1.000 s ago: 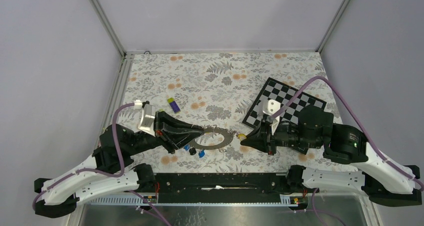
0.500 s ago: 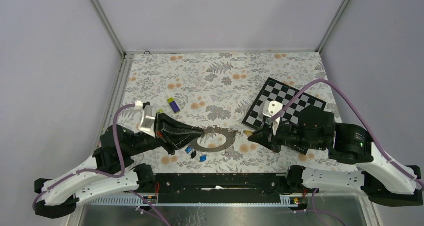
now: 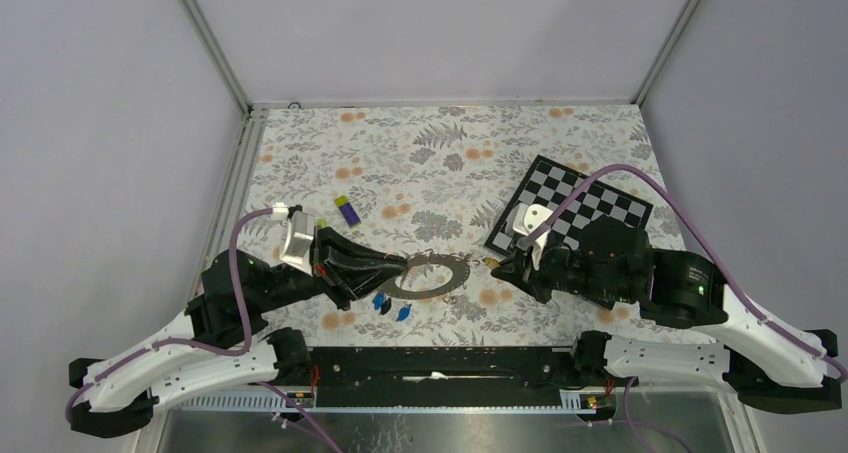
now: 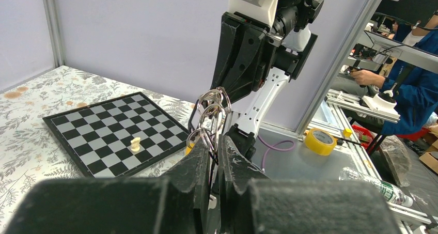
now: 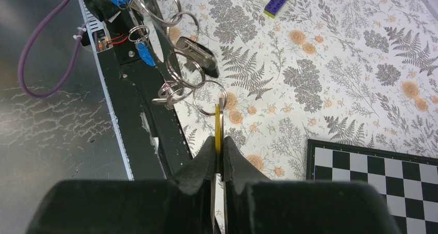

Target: Remove the keys from the keyring

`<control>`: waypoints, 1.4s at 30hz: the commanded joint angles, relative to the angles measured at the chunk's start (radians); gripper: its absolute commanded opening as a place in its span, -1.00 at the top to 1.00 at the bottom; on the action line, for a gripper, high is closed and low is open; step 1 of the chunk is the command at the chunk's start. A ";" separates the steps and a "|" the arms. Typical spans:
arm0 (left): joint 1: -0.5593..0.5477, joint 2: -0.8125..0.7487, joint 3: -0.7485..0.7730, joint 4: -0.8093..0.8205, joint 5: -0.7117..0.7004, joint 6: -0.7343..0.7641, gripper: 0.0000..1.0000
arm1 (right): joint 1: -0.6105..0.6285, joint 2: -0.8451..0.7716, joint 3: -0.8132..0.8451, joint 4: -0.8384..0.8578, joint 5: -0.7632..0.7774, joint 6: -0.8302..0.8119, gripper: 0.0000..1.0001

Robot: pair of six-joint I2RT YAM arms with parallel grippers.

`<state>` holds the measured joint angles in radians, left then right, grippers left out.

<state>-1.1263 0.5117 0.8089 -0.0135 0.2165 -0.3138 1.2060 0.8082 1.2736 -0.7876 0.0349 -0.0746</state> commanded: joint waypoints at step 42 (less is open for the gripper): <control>-0.001 0.031 0.061 0.070 0.073 0.043 1.00 | 0.000 -0.140 -0.119 0.117 -0.041 -0.018 0.31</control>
<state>-1.1263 0.5400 0.8093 -0.0147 0.2451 -0.2882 1.2060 0.6956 1.1633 -0.7345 -0.0353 -0.0822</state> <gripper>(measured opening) 0.087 0.312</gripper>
